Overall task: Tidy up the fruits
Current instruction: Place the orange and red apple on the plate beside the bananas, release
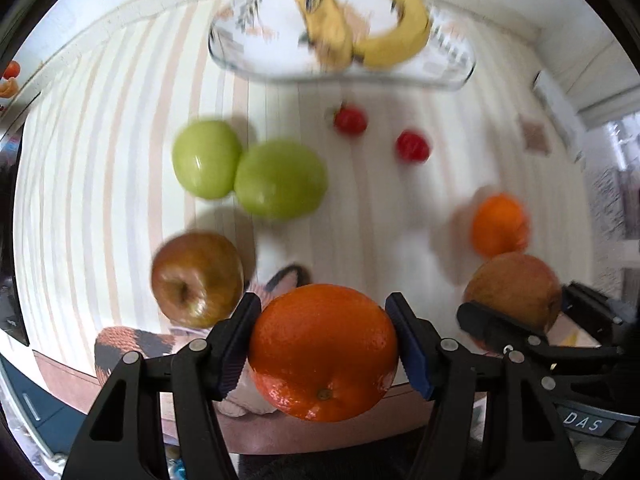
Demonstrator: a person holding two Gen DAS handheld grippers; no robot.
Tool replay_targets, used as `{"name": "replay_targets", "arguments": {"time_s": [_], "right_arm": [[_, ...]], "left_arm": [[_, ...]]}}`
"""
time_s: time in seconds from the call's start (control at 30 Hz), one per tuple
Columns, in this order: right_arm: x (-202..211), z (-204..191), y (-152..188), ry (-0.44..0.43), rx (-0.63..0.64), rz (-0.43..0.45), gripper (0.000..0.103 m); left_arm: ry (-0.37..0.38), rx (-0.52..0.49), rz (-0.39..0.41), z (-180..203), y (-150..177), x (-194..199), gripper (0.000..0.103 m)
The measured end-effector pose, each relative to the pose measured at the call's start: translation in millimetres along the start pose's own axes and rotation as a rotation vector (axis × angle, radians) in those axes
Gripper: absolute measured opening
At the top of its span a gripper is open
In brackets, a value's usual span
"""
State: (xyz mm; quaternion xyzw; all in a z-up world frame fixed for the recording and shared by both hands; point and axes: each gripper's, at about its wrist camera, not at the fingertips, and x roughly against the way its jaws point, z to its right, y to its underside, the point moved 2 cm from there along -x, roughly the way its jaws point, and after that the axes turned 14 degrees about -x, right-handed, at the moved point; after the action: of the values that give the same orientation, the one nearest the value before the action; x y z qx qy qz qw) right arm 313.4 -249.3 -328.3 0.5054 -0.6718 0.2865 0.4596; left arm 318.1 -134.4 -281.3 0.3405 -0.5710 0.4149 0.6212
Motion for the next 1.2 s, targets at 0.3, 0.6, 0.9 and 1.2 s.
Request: {"name": "replay_targets", "arguments": {"time_s": [0.3,0.6,0.9,1.2], "right_arm": [[67,-41,-72,-0.070,0.034,0.141,0.070],[30,-97,-204,0.052,0.133,0.186,0.070],[-32,-121,-266,0.145,0.181,0.103,0.070],[-59,-118,-272,0.188,0.228,0.069,0.070]], "left_arm": [[0.071,0.047,0.132,-44,-87,59,0.062],[0.009,0.119,0.105,-112,-195,32,0.063],[0.032,0.141,-0.025,-138,-241,-28,0.063],[0.022,0.139,-0.069,-140,-241,-48,0.062]]}}
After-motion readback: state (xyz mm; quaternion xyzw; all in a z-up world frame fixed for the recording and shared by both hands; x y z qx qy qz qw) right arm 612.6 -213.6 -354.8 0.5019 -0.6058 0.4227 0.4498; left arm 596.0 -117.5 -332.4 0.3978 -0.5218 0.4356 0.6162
